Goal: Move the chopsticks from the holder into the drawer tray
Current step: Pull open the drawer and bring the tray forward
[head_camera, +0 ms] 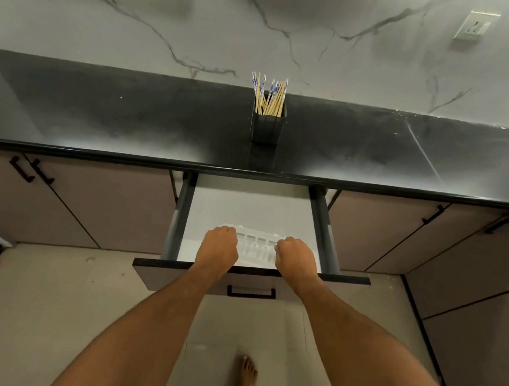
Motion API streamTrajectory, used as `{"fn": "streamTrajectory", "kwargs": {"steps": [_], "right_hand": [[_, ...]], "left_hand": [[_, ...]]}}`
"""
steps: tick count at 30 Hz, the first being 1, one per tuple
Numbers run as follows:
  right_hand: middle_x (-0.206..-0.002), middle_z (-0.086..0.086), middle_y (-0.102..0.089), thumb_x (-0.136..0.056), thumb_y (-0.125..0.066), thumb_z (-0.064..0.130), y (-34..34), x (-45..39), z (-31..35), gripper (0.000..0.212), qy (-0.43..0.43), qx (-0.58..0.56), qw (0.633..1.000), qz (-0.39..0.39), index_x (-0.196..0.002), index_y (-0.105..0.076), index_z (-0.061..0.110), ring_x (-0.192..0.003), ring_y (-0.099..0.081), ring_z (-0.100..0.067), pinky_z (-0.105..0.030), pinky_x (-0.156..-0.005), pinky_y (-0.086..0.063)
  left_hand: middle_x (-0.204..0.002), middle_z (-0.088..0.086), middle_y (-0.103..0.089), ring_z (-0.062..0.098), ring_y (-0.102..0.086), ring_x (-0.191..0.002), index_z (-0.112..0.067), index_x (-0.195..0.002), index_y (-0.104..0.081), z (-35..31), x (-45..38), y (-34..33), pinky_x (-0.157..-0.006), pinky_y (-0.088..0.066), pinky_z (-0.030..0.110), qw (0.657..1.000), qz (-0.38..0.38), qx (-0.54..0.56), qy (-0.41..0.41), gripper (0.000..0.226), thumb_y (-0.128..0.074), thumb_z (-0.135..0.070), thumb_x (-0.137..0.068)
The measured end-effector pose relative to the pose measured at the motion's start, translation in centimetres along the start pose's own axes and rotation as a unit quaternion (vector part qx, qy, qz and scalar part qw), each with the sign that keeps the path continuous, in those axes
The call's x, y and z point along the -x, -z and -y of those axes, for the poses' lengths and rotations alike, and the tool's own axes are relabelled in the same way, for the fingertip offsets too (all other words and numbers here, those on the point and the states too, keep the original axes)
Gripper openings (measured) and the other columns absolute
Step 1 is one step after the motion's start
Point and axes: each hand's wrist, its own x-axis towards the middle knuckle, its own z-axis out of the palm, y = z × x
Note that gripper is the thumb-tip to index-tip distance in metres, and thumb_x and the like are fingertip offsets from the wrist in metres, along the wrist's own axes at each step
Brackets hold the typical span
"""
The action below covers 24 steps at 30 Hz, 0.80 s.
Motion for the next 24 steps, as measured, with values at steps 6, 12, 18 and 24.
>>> {"fn": "streamTrajectory", "kwargs": {"steps": [6, 12, 18, 24], "right_hand": [[-0.079, -0.006, -0.061, -0.088, -0.051, -0.005, -2.5, -3.2, -2.0, 0.019, -0.058, -0.031, 0.997, 0.04, -0.084, -0.066, 0.005, -0.07, -0.058, -0.02, -0.03, -0.065, -0.054], [-0.099, -0.012, -0.068, -0.095, -0.058, 0.003, -4.9, -7.0, -5.2, 0.01, -0.123, -0.072, 0.987, 0.078, -0.101, -0.065, 0.004, -0.091, -0.067, -0.026, -0.027, -0.071, -0.05], [-0.107, -0.013, -0.07, -0.093, -0.056, 0.0, -8.2, -9.4, -7.1, 0.017, -0.165, -0.09, 0.97, 0.153, -0.106, -0.067, 0.003, -0.083, -0.061, -0.023, -0.029, -0.076, -0.054], [-0.104, -0.013, -0.071, -0.093, -0.058, -0.003, -9.4, -11.4, -7.5, 0.018, -0.18, -0.109, 0.968, 0.14, -0.107, -0.068, 0.003, -0.082, -0.063, -0.022, -0.026, -0.07, -0.053]], "left_hand": [[-0.105, 0.007, -0.068, 0.022, -0.063, -0.094, -0.008, -0.104, -0.063, 1.9, -3.0, -1.7, -0.084, -0.047, 0.03, 0.995, 0.011, 0.033, 0.092, 0.017, -0.047, -0.004, -0.097], [-0.108, 0.014, -0.068, 0.027, -0.066, -0.097, -0.003, -0.106, -0.064, 3.6, -6.7, -4.7, -0.08, -0.053, 0.033, 0.968, 0.027, 0.109, 0.222, 0.013, -0.053, -0.006, -0.099], [-0.111, 0.018, -0.069, 0.033, -0.069, -0.101, 0.002, -0.111, -0.065, 4.5, -8.4, -7.8, -0.078, -0.054, 0.035, 0.931, 0.064, 0.155, 0.323, 0.018, -0.055, -0.01, -0.102], [-0.106, 0.016, -0.073, 0.031, -0.071, -0.094, -0.002, -0.107, -0.07, 5.3, -8.7, -9.3, -0.085, -0.059, 0.039, 0.917, 0.075, 0.17, 0.353, 0.017, -0.057, -0.013, -0.101]]}}
